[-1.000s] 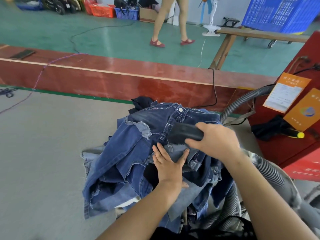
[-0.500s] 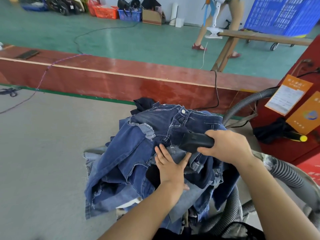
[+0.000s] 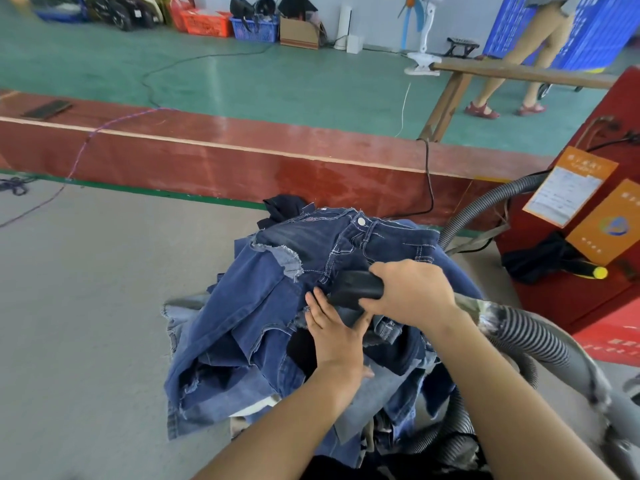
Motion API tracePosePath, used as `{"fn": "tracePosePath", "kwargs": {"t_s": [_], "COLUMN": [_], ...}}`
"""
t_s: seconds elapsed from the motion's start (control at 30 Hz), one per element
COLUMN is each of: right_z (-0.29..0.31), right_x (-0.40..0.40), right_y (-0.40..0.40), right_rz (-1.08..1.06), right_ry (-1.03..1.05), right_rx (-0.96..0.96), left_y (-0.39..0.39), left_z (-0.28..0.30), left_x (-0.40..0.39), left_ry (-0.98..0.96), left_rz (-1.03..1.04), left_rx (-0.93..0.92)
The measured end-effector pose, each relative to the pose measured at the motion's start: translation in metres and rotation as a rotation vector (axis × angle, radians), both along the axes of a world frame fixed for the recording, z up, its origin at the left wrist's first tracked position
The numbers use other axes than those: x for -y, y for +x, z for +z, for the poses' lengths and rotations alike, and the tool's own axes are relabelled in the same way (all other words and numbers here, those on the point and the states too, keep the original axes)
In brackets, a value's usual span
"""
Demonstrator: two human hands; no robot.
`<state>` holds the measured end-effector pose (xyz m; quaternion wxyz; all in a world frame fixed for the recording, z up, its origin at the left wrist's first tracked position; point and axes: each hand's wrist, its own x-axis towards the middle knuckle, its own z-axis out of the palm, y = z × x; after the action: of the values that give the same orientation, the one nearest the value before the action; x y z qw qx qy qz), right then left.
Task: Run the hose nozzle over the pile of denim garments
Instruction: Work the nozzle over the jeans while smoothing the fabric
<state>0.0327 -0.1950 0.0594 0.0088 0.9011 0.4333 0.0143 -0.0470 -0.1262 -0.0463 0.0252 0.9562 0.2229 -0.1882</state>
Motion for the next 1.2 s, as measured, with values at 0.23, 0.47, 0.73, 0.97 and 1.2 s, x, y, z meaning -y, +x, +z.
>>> {"fn": "tracePosePath", "kwargs": {"t_s": [0.23,0.47,0.73,0.97,1.2], "right_z": [0.003,0.020,-0.005,-0.003,0.041], "right_x": [0.006,0.028,-0.003,0.014,0.053], "right_y": [0.009,0.009,-0.005,0.006,0.010], "right_rz": [-0.077,-0.085,-0.026,-0.089,-0.215], "right_ry": [0.078,0.131,0.046,-0.013,0.161], "right_rx": [-0.071,0.048,-0.063,-0.141,-0.158], "left_y": [-0.004,-0.004,-0.016,-0.030,-0.031], "left_z": [0.001,0.001,0.002,0.006,0.013], "left_x": [0.003,0.002,-0.007,-0.023,-0.021], "left_ry": [0.001,-0.015,-0.073,-0.116,-0.115], "left_rz": [0.045,0.061,-0.018,-0.039,-0.066], "left_rx": [0.060,0.092,0.131,0.134,0.091]}}
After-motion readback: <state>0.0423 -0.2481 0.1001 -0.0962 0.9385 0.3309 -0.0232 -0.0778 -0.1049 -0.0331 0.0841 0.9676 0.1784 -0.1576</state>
